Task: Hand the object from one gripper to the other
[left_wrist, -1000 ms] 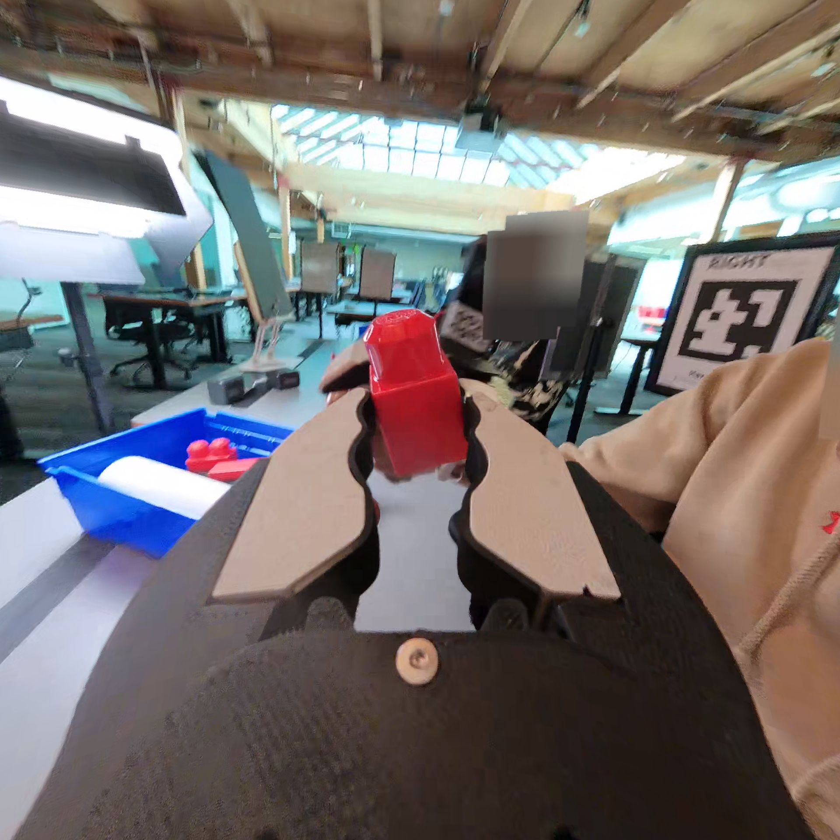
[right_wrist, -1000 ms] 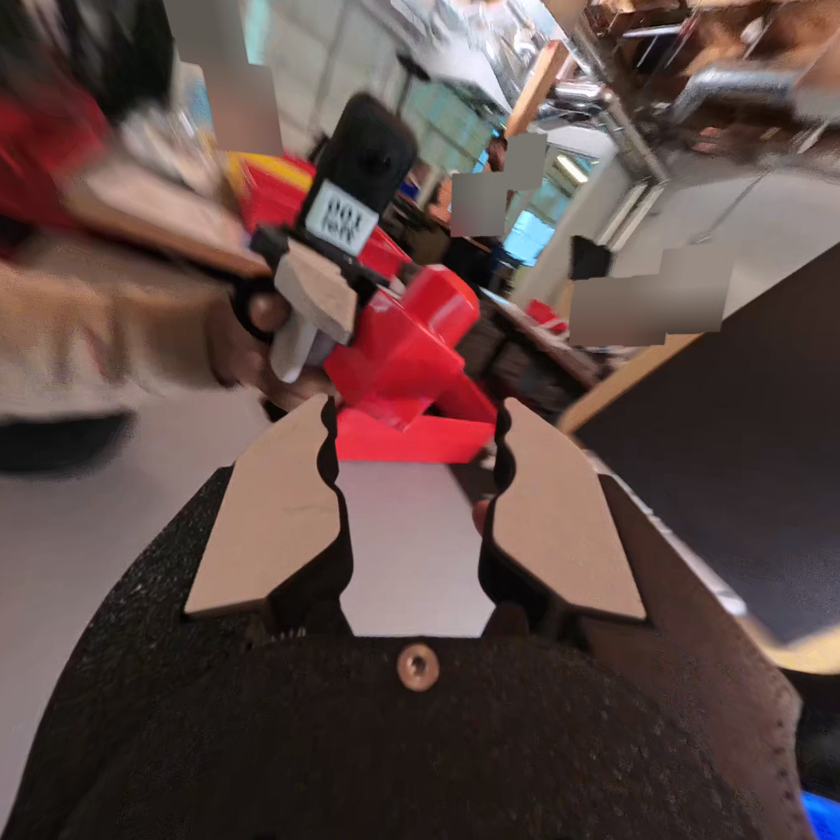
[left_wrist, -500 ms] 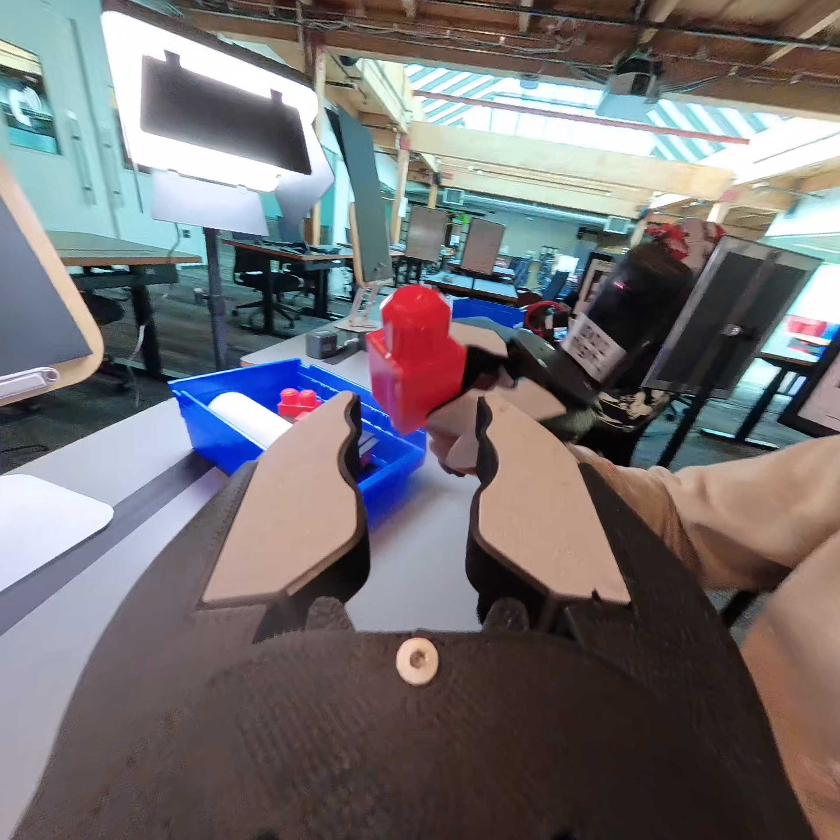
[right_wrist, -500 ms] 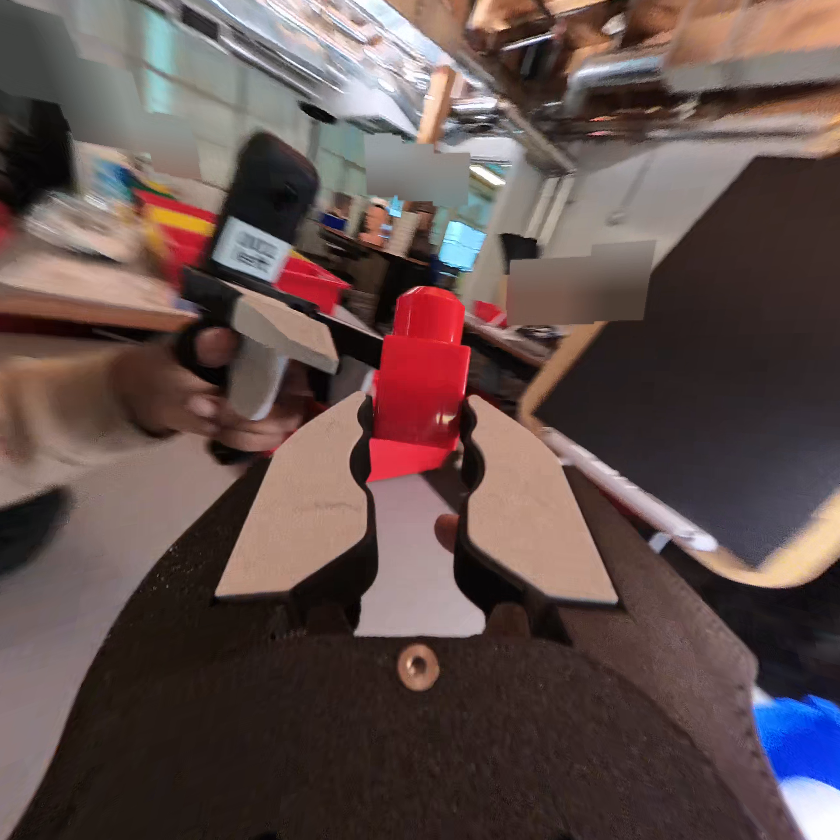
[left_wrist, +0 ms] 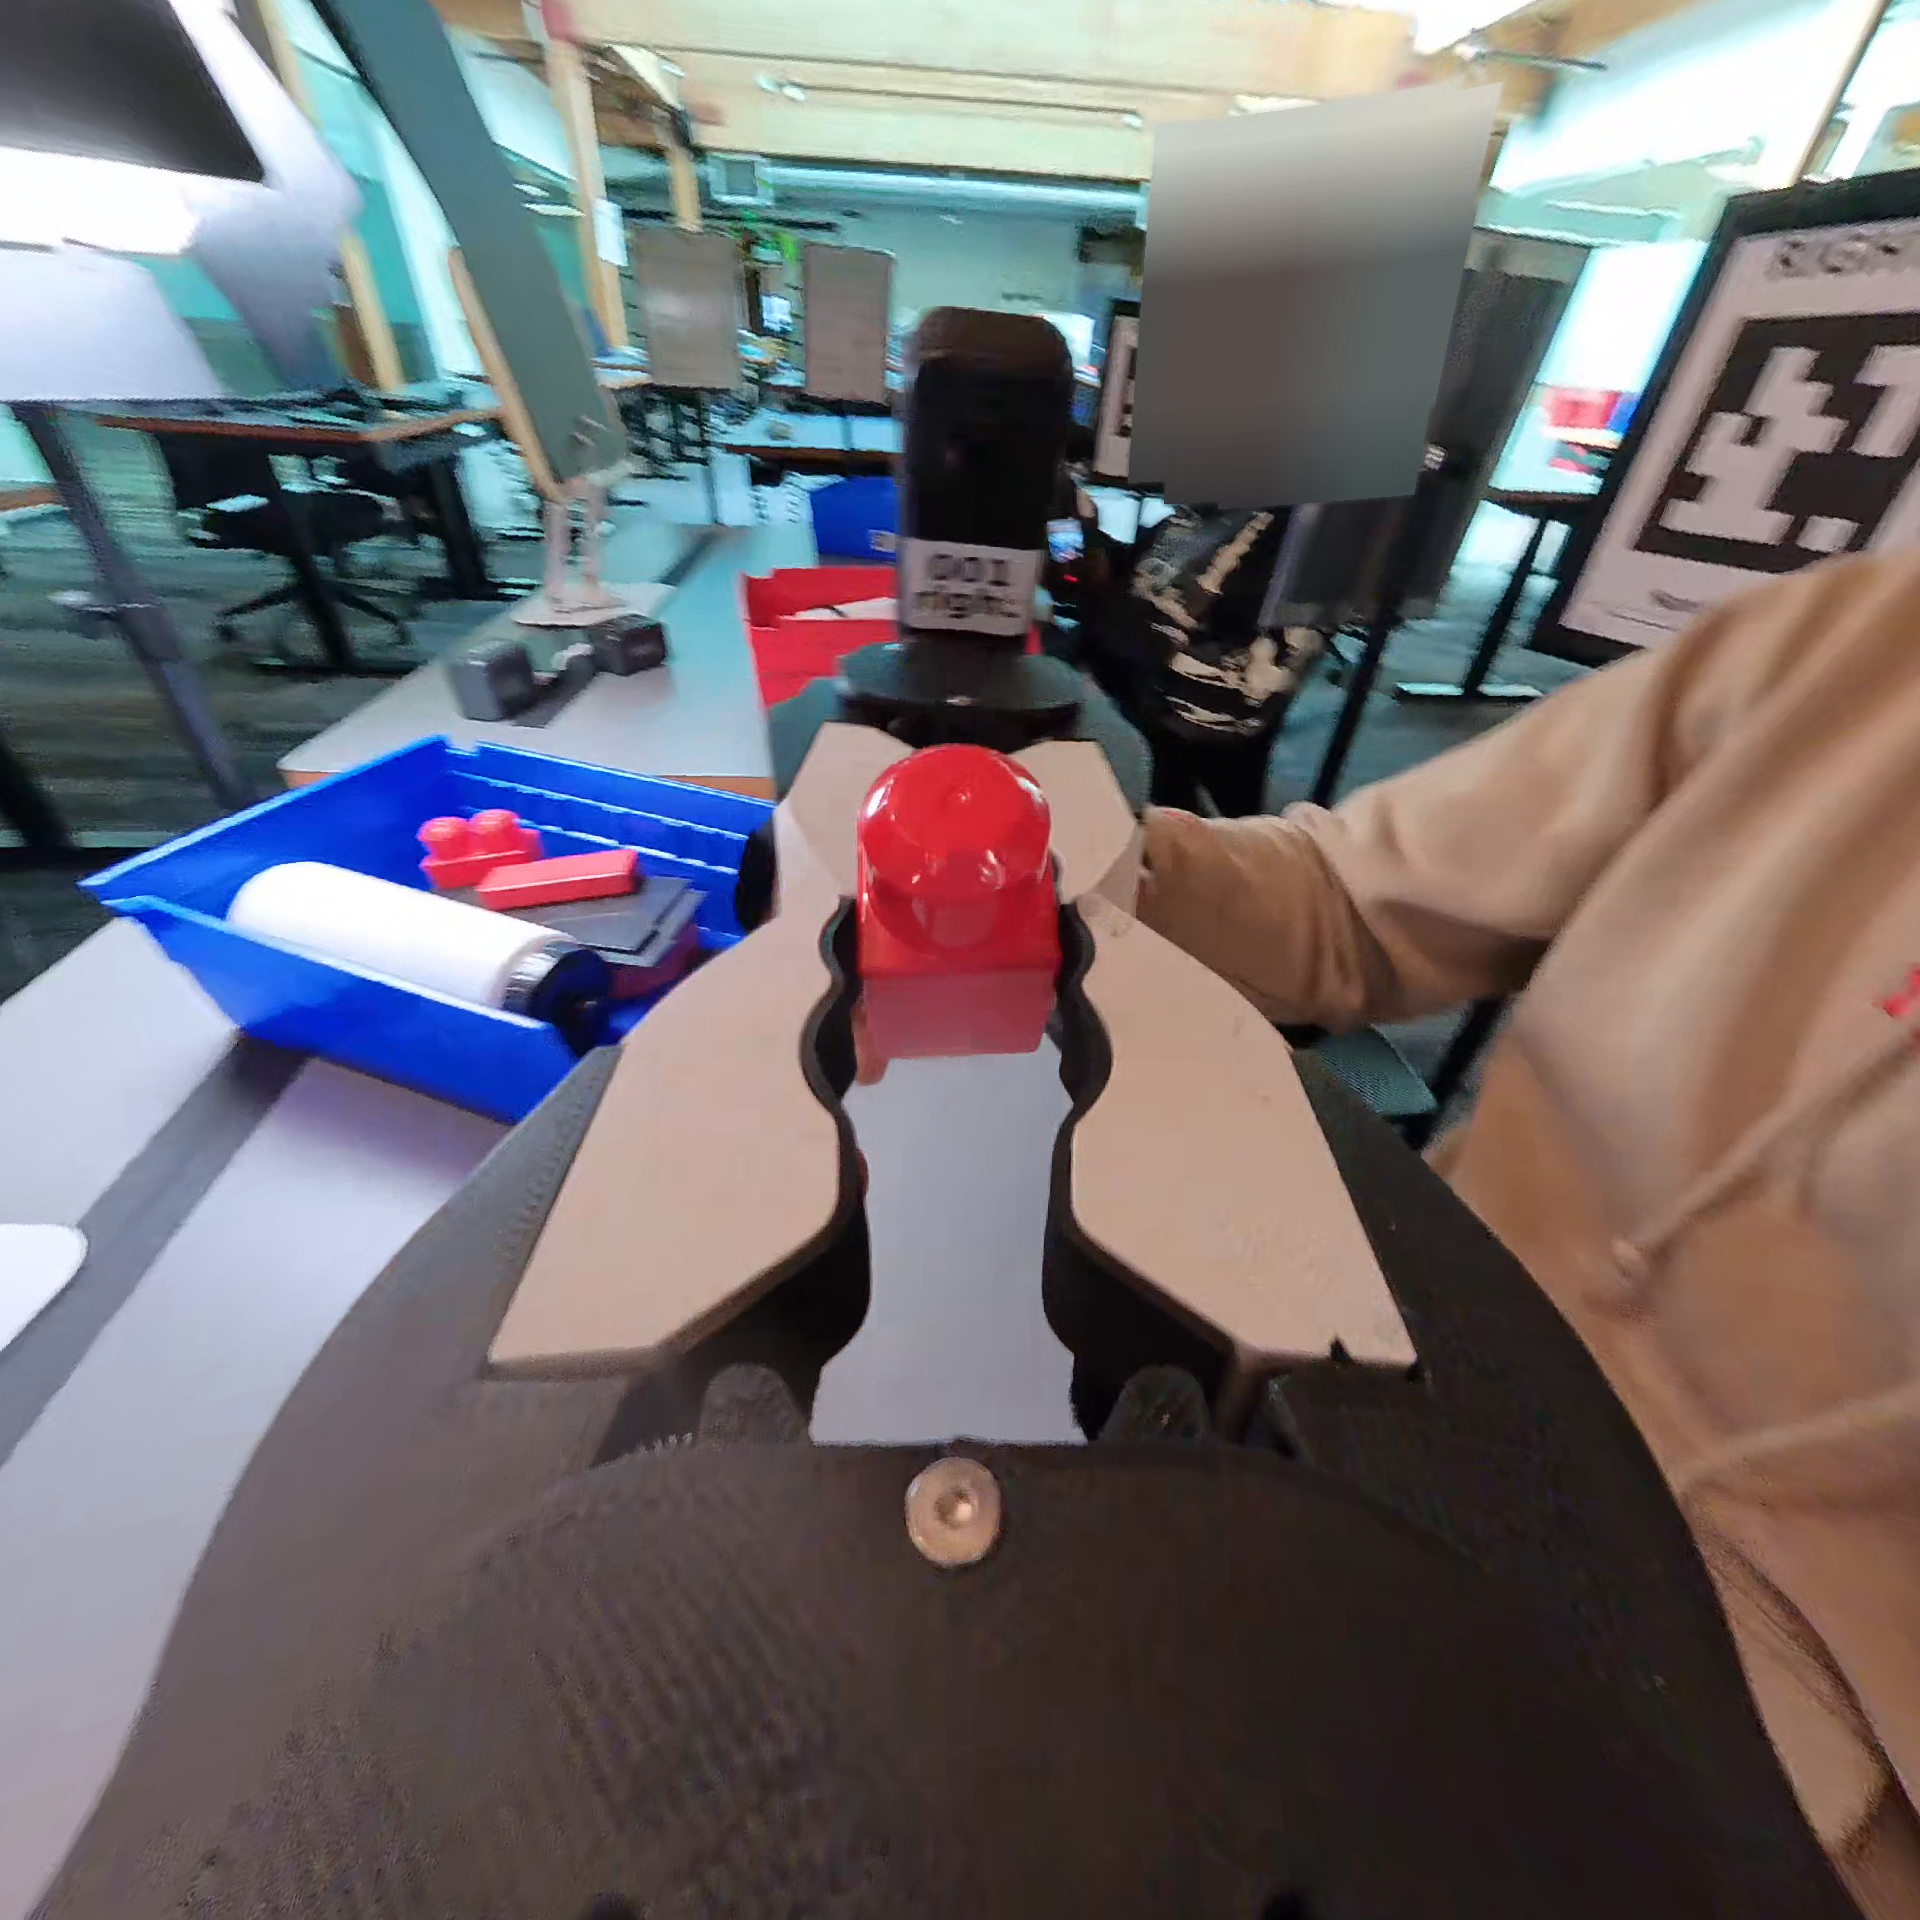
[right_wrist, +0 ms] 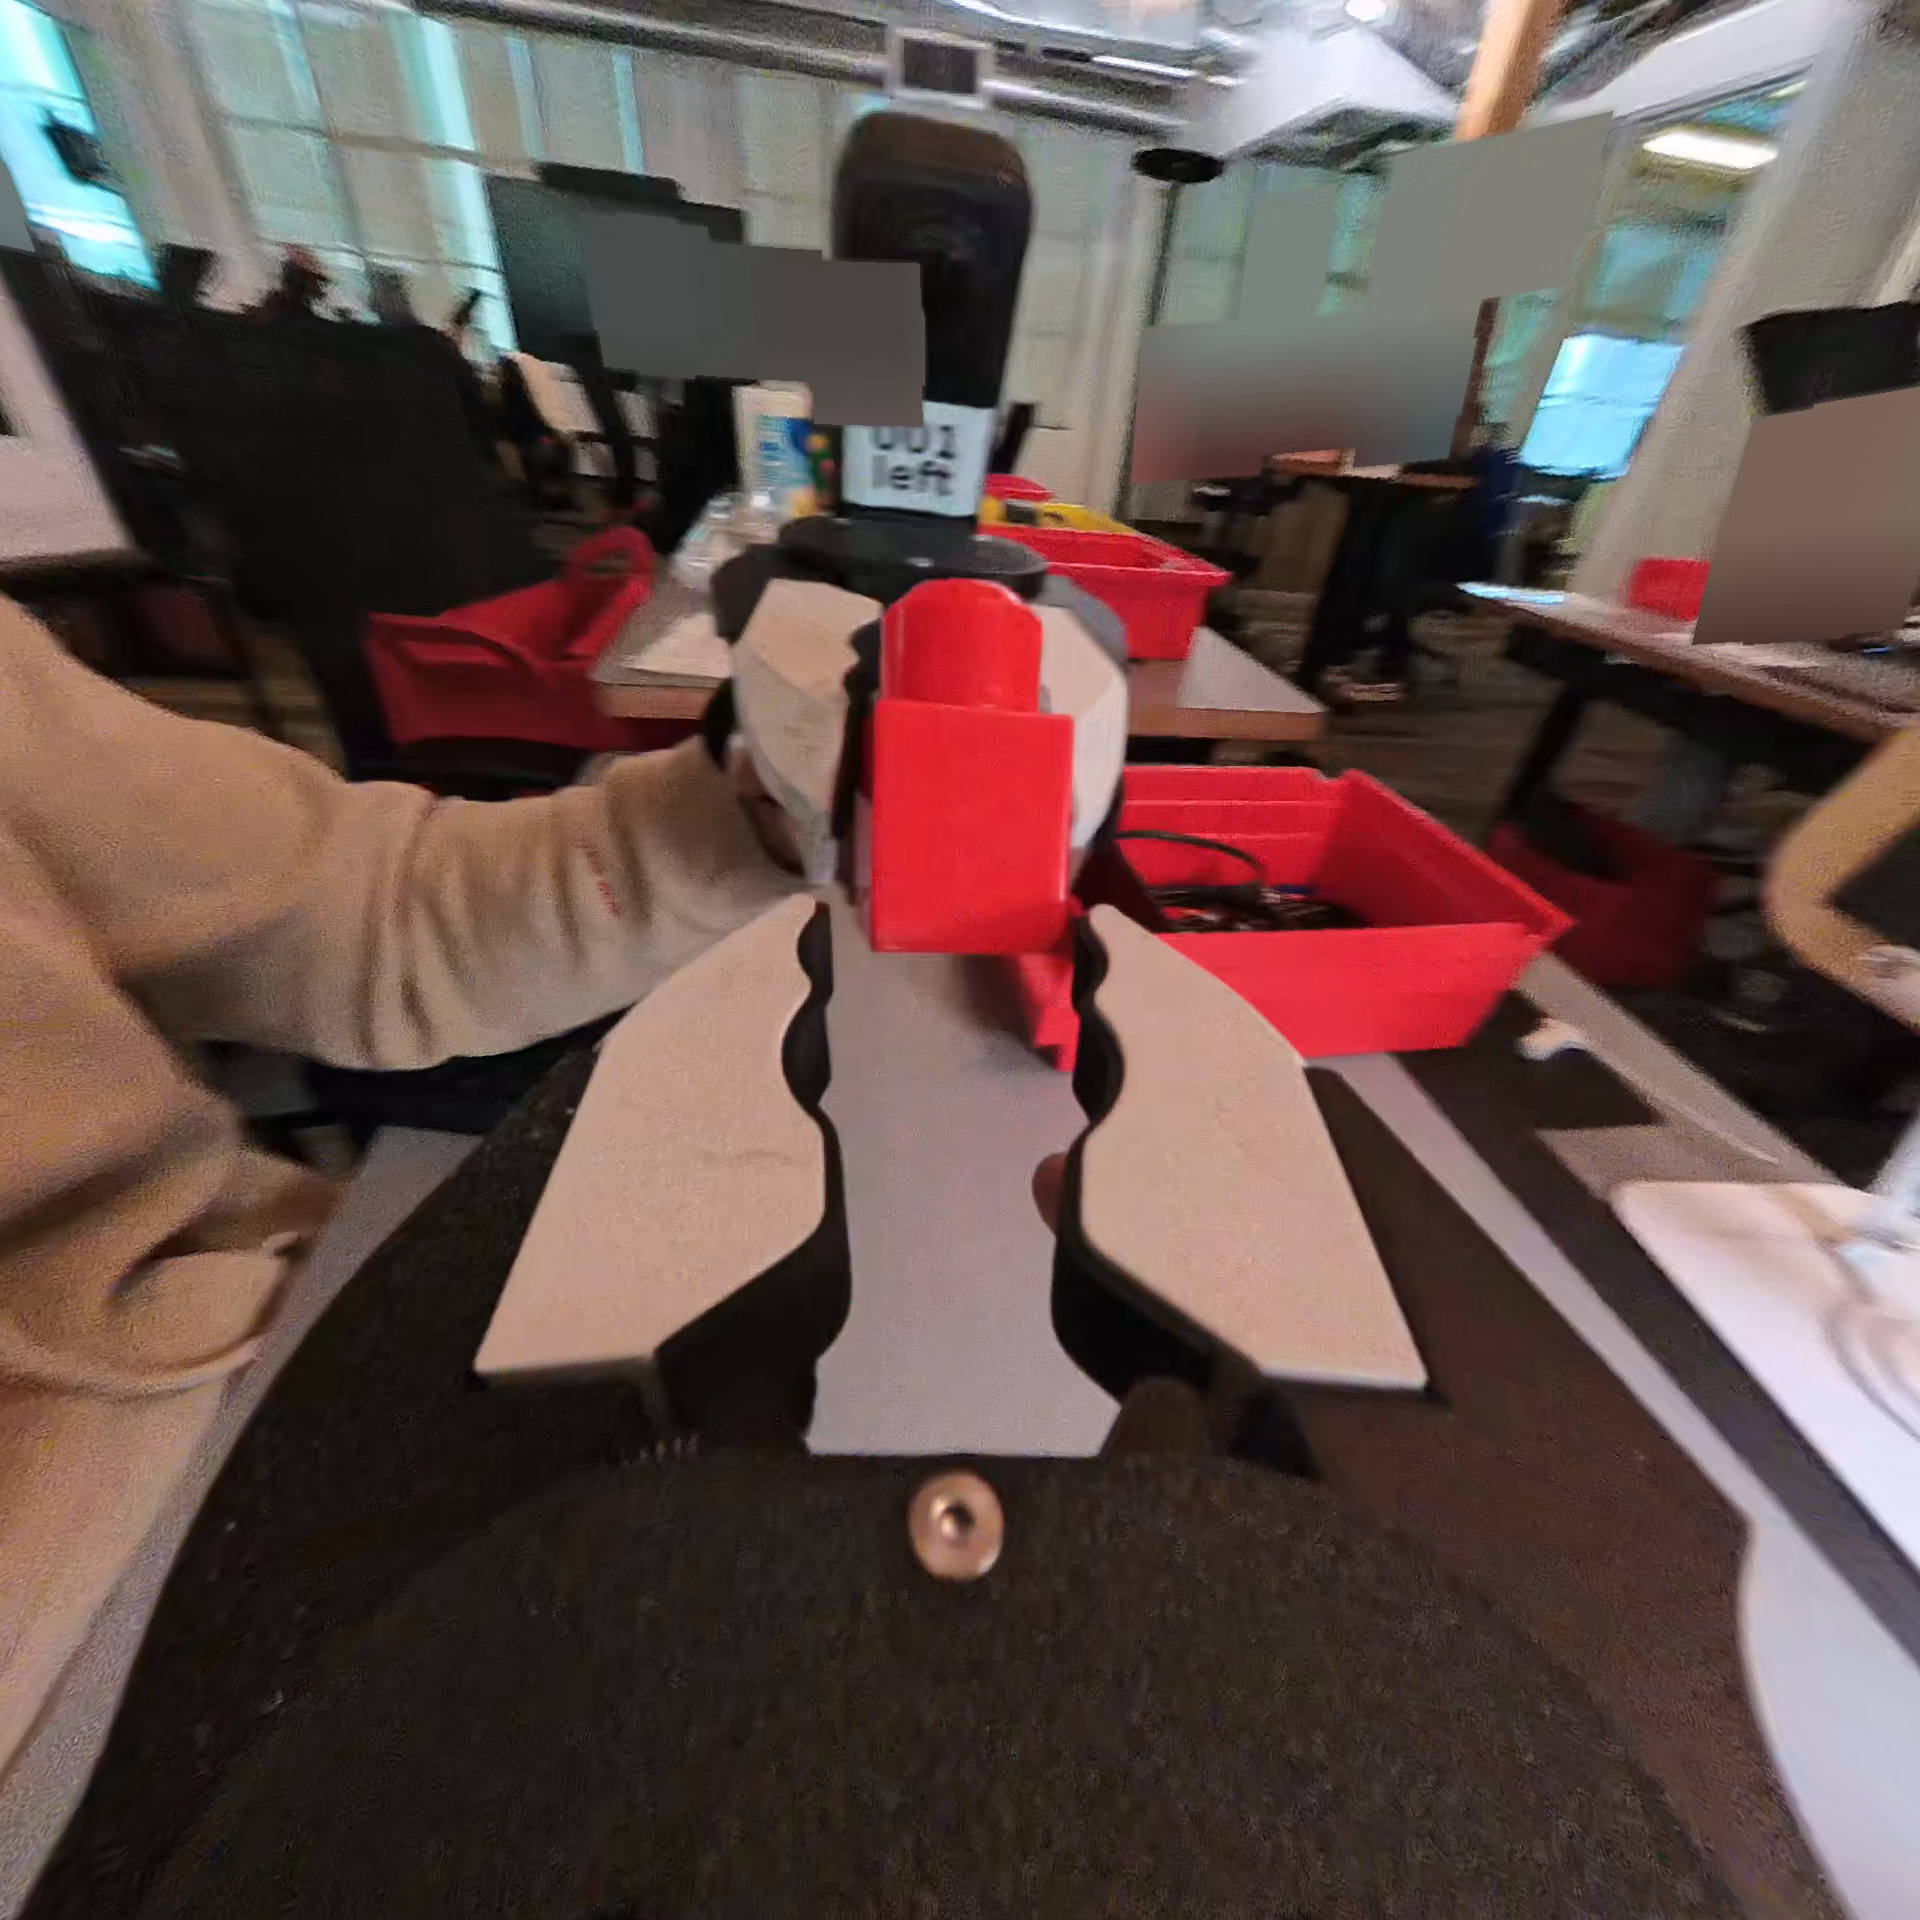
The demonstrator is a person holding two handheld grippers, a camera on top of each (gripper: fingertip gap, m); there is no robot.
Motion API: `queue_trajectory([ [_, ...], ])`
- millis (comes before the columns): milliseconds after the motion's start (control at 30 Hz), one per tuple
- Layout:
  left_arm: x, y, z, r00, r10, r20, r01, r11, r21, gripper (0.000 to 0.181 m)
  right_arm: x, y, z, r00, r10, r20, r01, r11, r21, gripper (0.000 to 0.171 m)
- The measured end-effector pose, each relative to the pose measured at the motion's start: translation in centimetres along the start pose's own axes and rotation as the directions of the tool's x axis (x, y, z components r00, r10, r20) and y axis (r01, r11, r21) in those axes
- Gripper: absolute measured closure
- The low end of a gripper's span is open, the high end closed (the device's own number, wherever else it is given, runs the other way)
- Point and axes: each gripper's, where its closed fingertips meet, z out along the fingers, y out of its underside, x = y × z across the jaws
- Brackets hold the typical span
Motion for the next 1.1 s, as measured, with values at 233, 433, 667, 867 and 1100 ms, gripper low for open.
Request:
queue_trajectory([
  [233, -3.2, -1.8, -1.2, 0.977, -0.096, 0.188, 0.069, 0.987, 0.142, 0.142, 2.7, -1.7, -0.4, 0.960, -0.103, -0.261, 0.139, 0.983, 0.123, 0.135],
  [433, -4.7, -0.8, 0.6, 0.934, -0.117, 0.338, 0.075, 0.988, 0.137, 0.145, 5.3, -1.1, -0.7, 0.615, -0.400, -0.680, 0.443, 0.888, -0.121, 0.136],
  [667, -2.6, -0.8, -1.0, 0.988, -0.037, 0.151, 0.029, 0.998, 0.053, 0.145, 2.8, -0.3, 0.6, 0.887, -0.291, -0.357, 0.280, 0.956, -0.085, 0.124],
  [867, 0.7, 0.2, -0.2, 0.998, -0.010, -0.061, 0.009, 1.000, -0.012, 0.145, -1.2, 0.9, 1.0, 0.997, 0.029, 0.070, -0.030, 1.000, 0.009, 0.135],
  [1100, -3.4, -1.7, -1.3, 0.972, -0.086, 0.220, 0.061, 0.991, 0.121, 0.135, 4.7, 0.1, -0.2, 0.868, -0.199, -0.454, 0.212, 0.977, -0.023, 0.135],
])
